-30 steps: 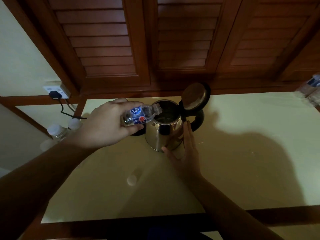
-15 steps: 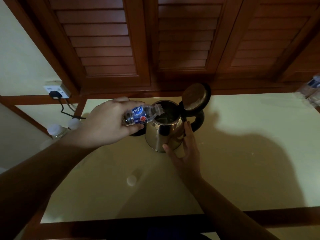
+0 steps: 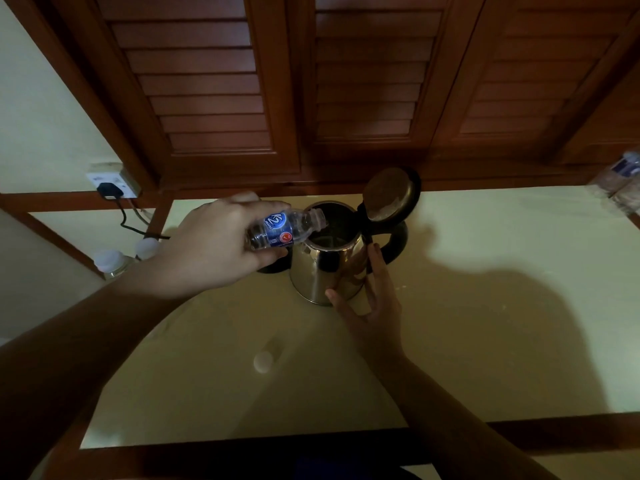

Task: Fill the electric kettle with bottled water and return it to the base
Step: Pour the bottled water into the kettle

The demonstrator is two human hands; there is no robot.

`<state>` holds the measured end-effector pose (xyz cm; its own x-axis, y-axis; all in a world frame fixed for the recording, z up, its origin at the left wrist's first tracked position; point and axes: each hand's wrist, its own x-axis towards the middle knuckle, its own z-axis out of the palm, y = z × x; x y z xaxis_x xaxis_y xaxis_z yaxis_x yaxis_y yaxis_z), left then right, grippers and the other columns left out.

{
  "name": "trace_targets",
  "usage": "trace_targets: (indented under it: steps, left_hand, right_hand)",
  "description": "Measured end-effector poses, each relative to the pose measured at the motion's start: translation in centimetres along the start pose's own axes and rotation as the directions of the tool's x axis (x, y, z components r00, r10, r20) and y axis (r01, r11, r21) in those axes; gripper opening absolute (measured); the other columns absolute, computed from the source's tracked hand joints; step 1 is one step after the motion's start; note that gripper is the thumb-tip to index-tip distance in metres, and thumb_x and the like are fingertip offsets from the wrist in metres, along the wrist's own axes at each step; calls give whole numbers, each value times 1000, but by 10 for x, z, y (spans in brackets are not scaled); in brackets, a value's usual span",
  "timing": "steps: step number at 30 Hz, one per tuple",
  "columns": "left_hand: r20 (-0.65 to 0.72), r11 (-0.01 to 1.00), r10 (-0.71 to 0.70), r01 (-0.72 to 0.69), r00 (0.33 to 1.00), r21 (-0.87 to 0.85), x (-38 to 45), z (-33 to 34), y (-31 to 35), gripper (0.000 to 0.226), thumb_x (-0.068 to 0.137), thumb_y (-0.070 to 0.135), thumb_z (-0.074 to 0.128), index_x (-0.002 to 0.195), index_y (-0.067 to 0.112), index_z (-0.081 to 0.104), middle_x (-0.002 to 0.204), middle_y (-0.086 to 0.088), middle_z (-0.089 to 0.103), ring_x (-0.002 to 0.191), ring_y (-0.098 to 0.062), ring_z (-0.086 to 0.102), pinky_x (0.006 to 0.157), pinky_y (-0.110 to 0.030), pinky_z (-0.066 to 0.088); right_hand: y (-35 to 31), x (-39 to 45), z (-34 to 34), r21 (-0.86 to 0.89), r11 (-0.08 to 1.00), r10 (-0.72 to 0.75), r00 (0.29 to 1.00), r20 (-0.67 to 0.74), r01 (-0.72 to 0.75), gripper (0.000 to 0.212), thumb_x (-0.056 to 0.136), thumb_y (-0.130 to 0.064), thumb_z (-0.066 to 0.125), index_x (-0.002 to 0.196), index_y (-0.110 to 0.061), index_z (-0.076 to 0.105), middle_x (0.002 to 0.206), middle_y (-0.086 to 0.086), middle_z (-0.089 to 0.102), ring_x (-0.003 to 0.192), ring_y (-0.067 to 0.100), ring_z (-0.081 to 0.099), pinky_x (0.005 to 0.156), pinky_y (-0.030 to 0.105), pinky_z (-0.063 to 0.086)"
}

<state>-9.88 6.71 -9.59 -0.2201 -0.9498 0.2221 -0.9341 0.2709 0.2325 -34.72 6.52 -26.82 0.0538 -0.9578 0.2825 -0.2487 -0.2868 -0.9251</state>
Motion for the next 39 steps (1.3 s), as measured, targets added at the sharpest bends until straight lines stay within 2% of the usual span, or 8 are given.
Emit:
trace_targets:
  steps: [2,6,18,25,31,34,39]
  left_hand:
    - [-14,1000,8,-8,1000,30,0,0,0,70,77,59,64,143,37,57,108,11,59,94,-19,66,73,-34,53]
    - [-21,999,7,-7,1000,43,1,-1,2,67,80,50,77,143,37,57,110,10,60,97,-19,65,72,-31,48]
    - [-28,998,7,-5,1000,60,2,-2,2,70,79,50,78,144,36,56,111,11,59,97,-19,64,71,-28,39]
    - [-21,996,26,-24,999,84,4,-4,4,69,80,51,76,144,34,56,114,9,61,97,-22,66,71,-29,42]
    - [21,994,25,-27,999,109,9,-10,7,71,79,49,79,144,36,56,114,8,61,97,-23,67,77,-37,54]
    - [29,992,27,-30,999,122,11,-11,8,72,78,49,79,144,37,55,114,9,61,97,-23,66,77,-38,54]
    - [37,991,11,-16,999,133,13,-12,8,72,77,51,79,144,39,55,112,12,60,97,-22,67,78,-38,54]
  right_hand:
    - [-1,0,0,1,1000,1,1000,-5,-1,99,86,-37,84,165,-39,24,172,-6,32,158,19,34,117,59,45]
    - [0,0,0,-7,1000,8,1000,-2,-8,100,86,-39,83,166,-36,25,172,-4,32,158,18,33,117,59,45]
    - [2,1,0,-32,999,-16,1000,1,16,98,86,-41,82,167,-29,27,172,-4,32,157,20,35,115,58,48]
    - [2,0,-1,-26,999,-18,1000,-7,18,97,86,-40,82,166,-30,28,172,-5,31,157,17,35,115,57,48]
    - [1,1,-1,-38,999,-7,1000,-12,7,96,85,-45,82,164,-40,27,172,-6,32,157,16,36,115,57,48]
    - [2,1,-2,-34,999,-13,1000,-21,12,97,84,-44,82,164,-40,27,171,-5,34,156,17,37,114,58,49]
    - [-2,1,-1,-29,1000,-11,1000,-21,10,96,83,-45,82,160,-55,23,169,-4,37,156,17,36,115,58,48]
